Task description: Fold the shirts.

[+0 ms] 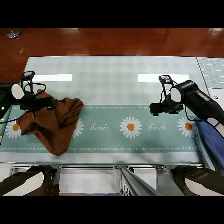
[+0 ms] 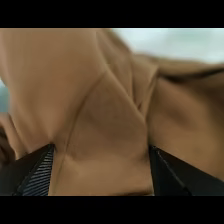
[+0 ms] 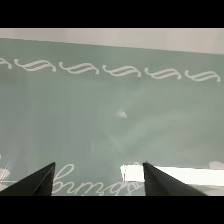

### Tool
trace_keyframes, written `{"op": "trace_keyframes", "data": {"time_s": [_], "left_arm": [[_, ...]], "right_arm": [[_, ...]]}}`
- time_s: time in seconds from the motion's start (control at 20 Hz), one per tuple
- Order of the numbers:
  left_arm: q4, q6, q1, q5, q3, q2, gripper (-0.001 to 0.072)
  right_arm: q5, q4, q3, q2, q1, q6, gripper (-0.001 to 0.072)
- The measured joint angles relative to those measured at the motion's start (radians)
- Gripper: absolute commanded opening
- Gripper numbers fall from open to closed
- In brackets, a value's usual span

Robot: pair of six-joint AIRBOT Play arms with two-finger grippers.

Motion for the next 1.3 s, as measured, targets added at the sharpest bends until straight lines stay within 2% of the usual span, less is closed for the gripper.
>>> {"op": "trace_keyframes", "data": {"time_s": [0.1, 0.15, 0.2, 0.25, 0.45, 0.8, 1.0, 1.3], "left_arm": [[-0.022, -0.004, 0.001, -0.002, -0.004, -0.056, 0.0697], [-0.03, -0.006, 0.0, -0.012, -0.005, -0.083, 0.0543], [-0.035, -0.007, 0.0, -0.027, -0.005, -0.103, 0.0087], [-0.029, -0.006, 0.001, -0.043, -0.002, -0.117, 0.0033], [-0.115, 0.064, -0.002, -0.133, 0.053, -0.1, 0.0032], [-0.432, 0.206, -0.002, -0.077, 0.317, 0.179, 0.0032], [-0.564, 0.236, -0.005, -0.056, 0.493, 0.291, 0.0032], [-0.715, 0.249, -0.089, 0.011, 0.729, 0.336, 0.0032]], "right_arm": [[-0.004, 0.01, 0.0, 0.0, 0.0, 0.0, 0.063], [-0.004, 0.014, 0.0, 0.0, 0.0, 0.001, 0.063], [-0.004, 0.016, 0.0, 0.0, 0.0, 0.001, 0.063], [-0.003, 0.021, 0.0, 0.003, 0.0, 0.001, 0.063], [-0.006, 0.023, 0.0, 0.046, 0.0, 0.002, 0.0629], [-0.007, 0.008, 0.0, 0.249, 0.0, 0.017, 0.0629], [-0.001, 0.005, 0.0, 0.378, 0.0, 0.027, 0.0629], [0.013, 0.015, 0.0, 0.521, 0.0, 0.044, 0.0629]]}}
